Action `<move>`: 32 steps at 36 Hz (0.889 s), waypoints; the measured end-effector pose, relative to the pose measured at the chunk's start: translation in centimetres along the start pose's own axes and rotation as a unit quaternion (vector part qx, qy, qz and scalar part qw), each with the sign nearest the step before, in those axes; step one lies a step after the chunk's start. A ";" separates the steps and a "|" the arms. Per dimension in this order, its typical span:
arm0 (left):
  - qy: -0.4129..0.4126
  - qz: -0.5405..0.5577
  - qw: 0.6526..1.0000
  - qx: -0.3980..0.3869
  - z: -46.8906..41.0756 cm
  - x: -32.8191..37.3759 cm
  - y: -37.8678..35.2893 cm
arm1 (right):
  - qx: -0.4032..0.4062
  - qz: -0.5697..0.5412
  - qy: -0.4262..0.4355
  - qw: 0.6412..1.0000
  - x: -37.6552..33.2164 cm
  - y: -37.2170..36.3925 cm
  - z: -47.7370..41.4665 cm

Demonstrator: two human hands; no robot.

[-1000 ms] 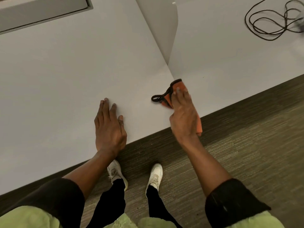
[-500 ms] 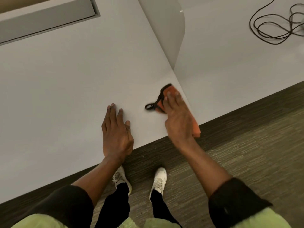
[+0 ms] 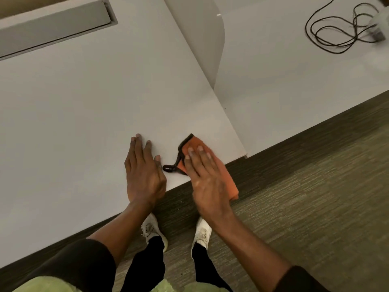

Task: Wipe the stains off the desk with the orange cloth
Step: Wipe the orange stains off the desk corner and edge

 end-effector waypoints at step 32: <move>0.000 -0.007 1.000 0.003 0.0 -0.4 -0.3 | 0.045 0.021 -0.046 0.998 5.9 1.1 -13.8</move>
Point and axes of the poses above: each hand's wrist, its own z-axis away from the middle knuckle, its own y-axis out of the back of the hand, x = y × z, the point moved 8 cm from there along -z, towards the middle knuckle, and after that the axes turned 9 degrees about x, right-handed, at the moved point
